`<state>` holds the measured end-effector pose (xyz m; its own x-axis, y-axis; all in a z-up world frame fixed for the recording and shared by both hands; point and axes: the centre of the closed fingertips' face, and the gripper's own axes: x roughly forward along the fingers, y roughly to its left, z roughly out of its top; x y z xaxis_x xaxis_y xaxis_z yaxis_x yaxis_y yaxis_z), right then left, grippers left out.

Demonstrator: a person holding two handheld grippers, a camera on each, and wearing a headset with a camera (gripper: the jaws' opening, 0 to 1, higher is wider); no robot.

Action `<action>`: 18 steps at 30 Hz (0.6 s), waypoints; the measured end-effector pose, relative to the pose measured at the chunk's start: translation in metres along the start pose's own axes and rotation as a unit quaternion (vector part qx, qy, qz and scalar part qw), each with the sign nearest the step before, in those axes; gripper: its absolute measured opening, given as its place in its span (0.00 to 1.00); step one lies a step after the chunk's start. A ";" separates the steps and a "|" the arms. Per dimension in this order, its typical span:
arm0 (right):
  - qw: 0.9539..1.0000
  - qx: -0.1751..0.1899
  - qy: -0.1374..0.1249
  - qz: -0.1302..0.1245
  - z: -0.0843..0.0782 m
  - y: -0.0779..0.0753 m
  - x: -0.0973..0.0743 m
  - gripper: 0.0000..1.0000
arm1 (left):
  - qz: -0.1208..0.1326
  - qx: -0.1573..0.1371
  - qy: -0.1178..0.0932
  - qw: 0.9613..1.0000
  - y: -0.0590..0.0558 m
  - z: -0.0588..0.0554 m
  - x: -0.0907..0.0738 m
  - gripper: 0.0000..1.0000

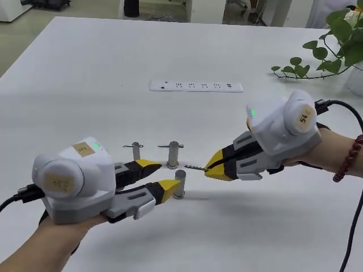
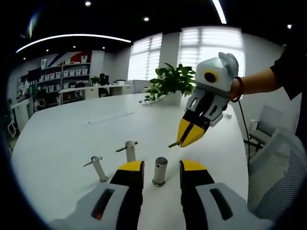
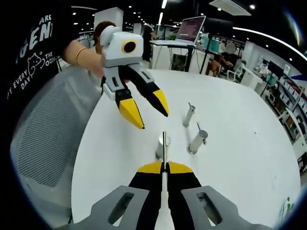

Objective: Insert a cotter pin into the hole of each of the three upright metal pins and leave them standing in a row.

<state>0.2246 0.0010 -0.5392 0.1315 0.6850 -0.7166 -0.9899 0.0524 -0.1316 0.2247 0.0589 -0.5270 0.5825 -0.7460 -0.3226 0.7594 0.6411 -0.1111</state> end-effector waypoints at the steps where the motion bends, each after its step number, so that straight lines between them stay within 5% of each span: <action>1: 1.000 -0.003 0.004 0.000 -0.002 -0.001 0.000 0.00 | 0.003 0.002 0.004 1.000 0.000 -0.002 0.002 0.28; 18: 0.999 -0.033 0.037 0.009 -0.026 -0.008 0.010 0.00 | 0.034 0.001 0.045 0.998 0.001 -0.025 0.031 0.23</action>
<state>0.2352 -0.0110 -0.5632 0.1202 0.6294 -0.7677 -0.9868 -0.0090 -0.1619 0.2361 0.0408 -0.5611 0.6047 -0.6811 -0.4127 0.7196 0.6893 -0.0833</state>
